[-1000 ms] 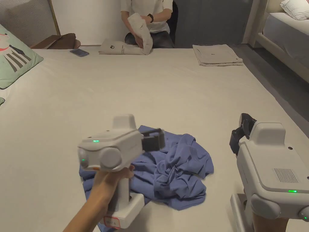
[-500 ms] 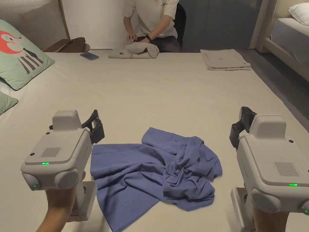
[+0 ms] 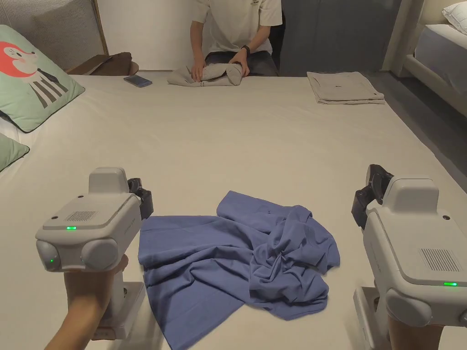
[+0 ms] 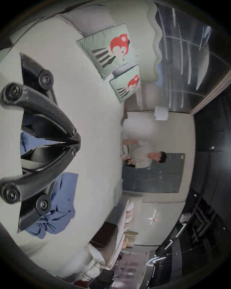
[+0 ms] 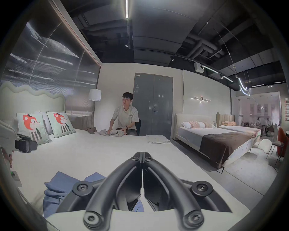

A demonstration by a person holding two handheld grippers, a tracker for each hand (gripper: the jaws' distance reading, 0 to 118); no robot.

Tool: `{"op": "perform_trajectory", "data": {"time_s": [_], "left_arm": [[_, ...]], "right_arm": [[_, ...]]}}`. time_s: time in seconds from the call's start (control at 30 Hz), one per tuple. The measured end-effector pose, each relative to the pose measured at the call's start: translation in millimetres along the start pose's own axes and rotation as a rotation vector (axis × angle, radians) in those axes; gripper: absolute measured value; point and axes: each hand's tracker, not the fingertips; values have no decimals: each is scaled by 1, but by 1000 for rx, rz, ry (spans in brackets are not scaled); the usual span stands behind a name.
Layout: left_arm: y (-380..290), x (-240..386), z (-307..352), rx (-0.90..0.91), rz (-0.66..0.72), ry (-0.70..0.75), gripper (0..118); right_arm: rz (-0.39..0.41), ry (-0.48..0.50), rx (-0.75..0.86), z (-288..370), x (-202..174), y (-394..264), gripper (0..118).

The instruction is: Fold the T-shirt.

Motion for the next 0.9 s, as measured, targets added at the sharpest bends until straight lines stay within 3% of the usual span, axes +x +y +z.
{"op": "perform_trajectory", "data": {"time_s": [0.23, 0.37, 0.53, 0.57, 0.6, 0.63, 0.67, 0.8, 0.83, 0.87, 0.9], "left_arm": [[1, -13, -63, -254, -21, -52, 0], [-3, -25, -112, -431, 63, -117, 0], [-16, -36, -166, -525, 59, -90, 2], [-18, -39, -177, -587, 58, -72, 15], [-22, -41, -188, -630, 79, -46, 57], [-25, -44, -195, -652, 89, -46, 84], [-28, -45, -200, -639, 90, -45, 99], [-36, -40, -212, -619, 62, -18, 98], [-39, -39, -215, -629, 55, -18, 93], [-42, -36, -217, -639, 47, -21, 80], [-46, -37, -224, -644, 42, -21, 53]], "right_arm": [[-1, -3, -26, -14, 1, -10, 0], [0, -6, -47, -28, 2, -19, 0], [1, -9, -87, -48, 2, -32, 0], [2, -11, -94, -51, 1, -35, 0], [2, -13, -103, -54, 1, -38, 0], [1, -13, -108, -57, 0, -41, 0], [1, -12, -118, -60, 0, -44, 0], [5, -10, -154, -69, -2, -55, 0], [7, -8, -161, -70, -3, -57, 0], [10, -9, -167, -72, -3, -59, 0], [10, -9, -170, -72, -3, -60, 0]]}}
